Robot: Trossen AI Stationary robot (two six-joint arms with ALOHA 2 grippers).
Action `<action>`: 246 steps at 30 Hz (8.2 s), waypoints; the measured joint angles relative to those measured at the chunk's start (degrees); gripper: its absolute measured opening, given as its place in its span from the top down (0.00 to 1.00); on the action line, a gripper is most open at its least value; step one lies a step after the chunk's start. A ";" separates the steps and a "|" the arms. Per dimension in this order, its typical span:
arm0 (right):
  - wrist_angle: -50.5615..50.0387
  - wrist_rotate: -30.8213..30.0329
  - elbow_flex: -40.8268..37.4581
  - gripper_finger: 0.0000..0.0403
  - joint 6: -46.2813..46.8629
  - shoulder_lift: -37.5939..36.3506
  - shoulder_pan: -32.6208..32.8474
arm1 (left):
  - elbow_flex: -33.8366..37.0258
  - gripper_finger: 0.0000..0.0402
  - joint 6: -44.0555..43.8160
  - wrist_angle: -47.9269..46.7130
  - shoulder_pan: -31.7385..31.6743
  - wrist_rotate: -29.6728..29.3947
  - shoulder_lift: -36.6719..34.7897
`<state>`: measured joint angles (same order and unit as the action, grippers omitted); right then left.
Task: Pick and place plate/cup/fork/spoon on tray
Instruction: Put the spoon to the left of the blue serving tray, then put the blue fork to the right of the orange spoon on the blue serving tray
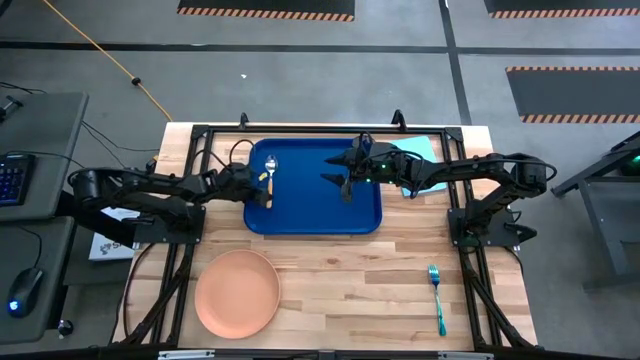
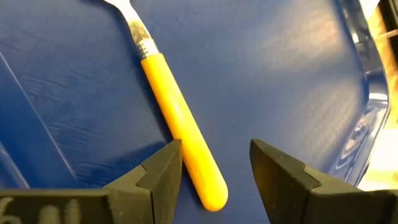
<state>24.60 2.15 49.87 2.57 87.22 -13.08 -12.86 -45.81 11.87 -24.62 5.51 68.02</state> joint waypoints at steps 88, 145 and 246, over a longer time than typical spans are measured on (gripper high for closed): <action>-93.51 -5.72 -0.13 0.46 94.95 -16.08 52.14 | -10.21 0.56 36.94 32.40 9.23 2.74 -10.70; -81.17 -3.86 -0.11 0.77 120.96 6.78 65.57 | -10.19 0.56 29.45 26.93 15.28 2.68 -10.70; 12.98 -2.46 -0.09 0.68 -4.56 -3.97 22.46 | -26.91 0.99 22.82 37.26 22.68 26.51 19.37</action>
<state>37.58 -0.31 49.78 -2.00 83.25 9.38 -39.77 -22.98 49.14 -1.95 32.02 87.38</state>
